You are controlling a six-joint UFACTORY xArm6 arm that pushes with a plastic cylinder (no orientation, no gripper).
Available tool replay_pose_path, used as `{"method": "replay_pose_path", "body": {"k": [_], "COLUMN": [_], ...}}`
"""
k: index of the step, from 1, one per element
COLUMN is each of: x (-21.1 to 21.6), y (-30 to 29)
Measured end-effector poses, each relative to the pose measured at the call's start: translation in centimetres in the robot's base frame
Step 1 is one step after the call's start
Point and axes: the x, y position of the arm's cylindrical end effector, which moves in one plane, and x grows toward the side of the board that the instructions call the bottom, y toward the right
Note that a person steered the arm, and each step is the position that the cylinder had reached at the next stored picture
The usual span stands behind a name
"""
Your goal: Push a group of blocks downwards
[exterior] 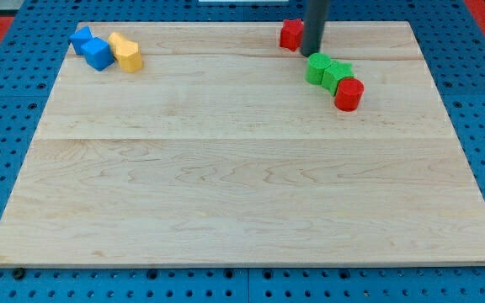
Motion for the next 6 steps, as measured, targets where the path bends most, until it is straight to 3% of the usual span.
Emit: {"method": "replay_pose_path", "body": {"k": [1, 3, 6], "x": [0.4, 3.8, 6.9], "y": [-2.3, 3.0, 5.7]}}
